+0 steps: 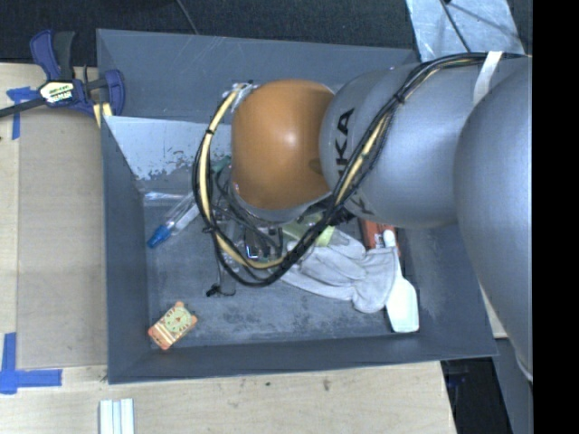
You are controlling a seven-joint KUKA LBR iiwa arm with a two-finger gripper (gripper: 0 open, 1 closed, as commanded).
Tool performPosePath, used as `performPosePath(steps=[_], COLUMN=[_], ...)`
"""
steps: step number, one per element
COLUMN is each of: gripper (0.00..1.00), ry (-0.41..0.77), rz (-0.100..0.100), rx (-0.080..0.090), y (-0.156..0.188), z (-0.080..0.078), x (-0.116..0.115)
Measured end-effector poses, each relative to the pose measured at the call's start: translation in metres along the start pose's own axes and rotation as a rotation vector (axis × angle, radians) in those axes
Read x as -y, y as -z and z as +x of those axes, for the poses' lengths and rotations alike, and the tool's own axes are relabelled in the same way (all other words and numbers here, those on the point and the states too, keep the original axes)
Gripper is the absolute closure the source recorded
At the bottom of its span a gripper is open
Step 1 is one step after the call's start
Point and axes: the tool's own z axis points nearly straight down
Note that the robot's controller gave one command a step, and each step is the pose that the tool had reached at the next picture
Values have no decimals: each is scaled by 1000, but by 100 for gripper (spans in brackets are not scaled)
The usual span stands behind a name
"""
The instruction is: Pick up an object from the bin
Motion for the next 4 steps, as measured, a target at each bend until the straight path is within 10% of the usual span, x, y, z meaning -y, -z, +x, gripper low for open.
performPosePath(steps=[1, 4], gripper=[0, 0], ry=[-3, 757], rz=[-2, 1], rx=[8, 11], y=[5, -53], z=[-2, 40], x=[1, -51])
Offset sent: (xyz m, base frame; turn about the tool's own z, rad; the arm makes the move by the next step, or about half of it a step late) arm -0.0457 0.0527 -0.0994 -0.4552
